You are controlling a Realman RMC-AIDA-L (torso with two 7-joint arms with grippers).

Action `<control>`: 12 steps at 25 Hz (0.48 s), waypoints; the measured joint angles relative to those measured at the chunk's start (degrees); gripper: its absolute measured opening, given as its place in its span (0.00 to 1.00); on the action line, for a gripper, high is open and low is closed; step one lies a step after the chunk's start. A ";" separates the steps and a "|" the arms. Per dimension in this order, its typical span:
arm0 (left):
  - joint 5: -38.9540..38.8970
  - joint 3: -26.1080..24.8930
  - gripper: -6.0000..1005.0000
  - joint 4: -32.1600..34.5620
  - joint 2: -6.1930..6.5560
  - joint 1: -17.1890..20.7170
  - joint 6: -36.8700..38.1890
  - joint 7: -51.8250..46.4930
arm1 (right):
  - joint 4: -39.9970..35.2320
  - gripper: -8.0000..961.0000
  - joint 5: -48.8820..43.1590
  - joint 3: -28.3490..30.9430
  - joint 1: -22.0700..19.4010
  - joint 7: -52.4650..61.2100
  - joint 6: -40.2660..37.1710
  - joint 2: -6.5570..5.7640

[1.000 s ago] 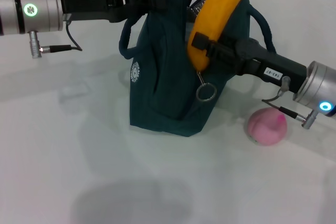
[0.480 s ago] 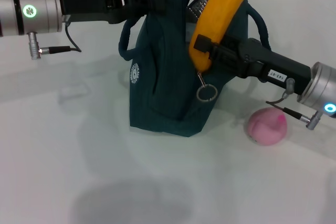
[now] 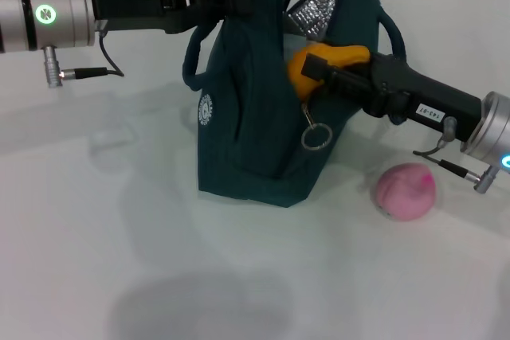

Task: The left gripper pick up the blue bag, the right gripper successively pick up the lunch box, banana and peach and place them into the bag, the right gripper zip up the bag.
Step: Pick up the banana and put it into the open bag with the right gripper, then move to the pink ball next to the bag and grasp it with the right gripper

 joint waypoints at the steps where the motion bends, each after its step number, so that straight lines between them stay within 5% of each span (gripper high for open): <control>1: 0.00 0.00 0.05 0.00 0.00 0.00 -0.03 0.00 | -0.28 0.58 0.00 0.03 -0.10 0.02 0.01 0.00; 4: 0.00 0.00 0.05 0.00 0.00 -0.01 -0.07 0.00 | -1.36 0.66 0.11 0.30 -0.73 -0.01 -0.13 0.00; 12: 0.00 0.00 0.05 -0.01 0.00 -0.09 -0.07 0.00 | -7.62 0.66 5.68 0.66 -5.59 0.14 -5.39 -0.10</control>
